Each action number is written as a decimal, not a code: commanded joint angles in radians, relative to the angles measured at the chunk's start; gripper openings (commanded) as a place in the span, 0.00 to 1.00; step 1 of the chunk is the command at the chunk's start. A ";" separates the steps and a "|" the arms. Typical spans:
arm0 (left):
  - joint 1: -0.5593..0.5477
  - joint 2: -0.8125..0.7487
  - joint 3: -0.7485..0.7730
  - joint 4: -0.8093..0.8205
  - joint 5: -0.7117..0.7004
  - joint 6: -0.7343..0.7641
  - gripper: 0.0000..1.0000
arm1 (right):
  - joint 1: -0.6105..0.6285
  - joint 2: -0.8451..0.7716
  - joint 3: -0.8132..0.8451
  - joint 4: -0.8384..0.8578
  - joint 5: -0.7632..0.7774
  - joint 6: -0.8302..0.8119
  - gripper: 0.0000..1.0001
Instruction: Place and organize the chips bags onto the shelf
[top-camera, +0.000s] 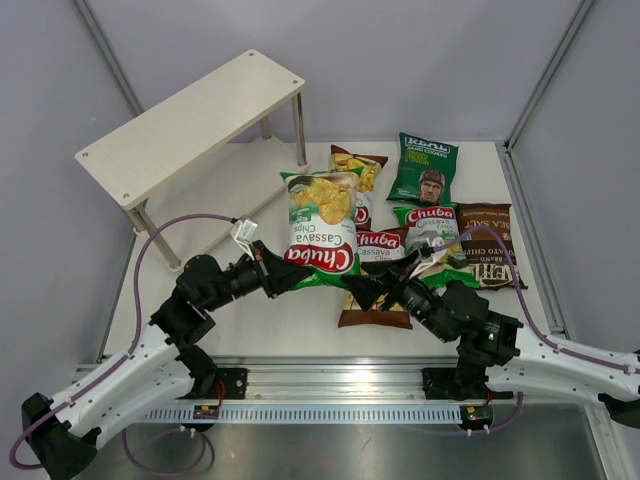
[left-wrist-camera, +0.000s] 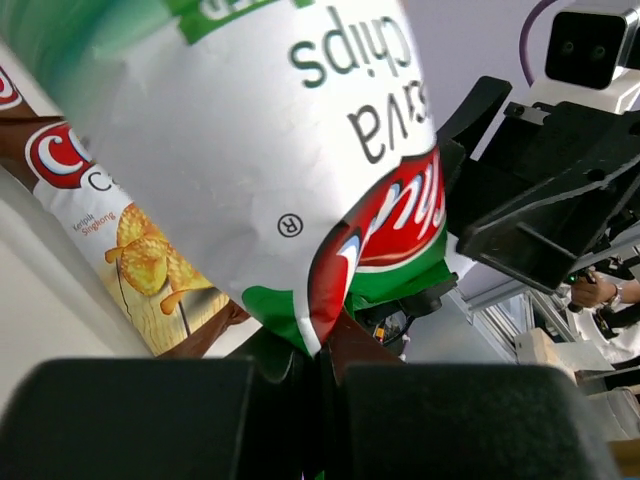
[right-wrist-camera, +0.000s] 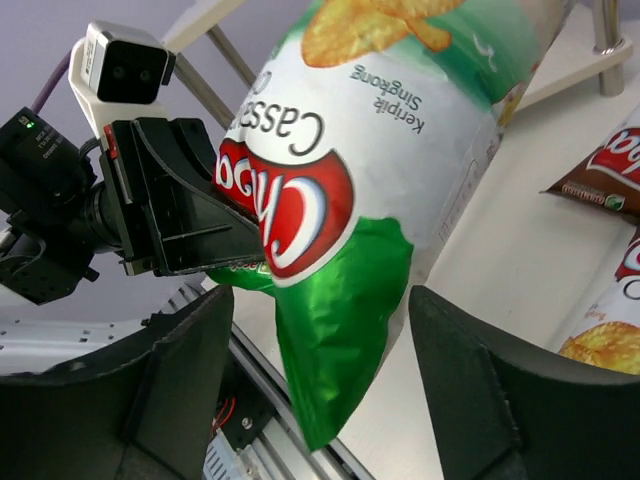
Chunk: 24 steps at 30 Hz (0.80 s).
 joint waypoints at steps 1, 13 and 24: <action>-0.001 -0.028 0.082 0.011 -0.100 0.072 0.00 | 0.010 -0.065 0.034 0.005 0.073 -0.001 0.80; 0.001 0.205 0.572 -0.222 -0.166 0.301 0.00 | 0.010 -0.354 0.019 -0.278 0.232 0.022 0.92; 0.264 0.631 1.207 -0.477 -0.232 0.281 0.00 | 0.009 -0.410 0.062 -0.415 0.269 0.048 0.93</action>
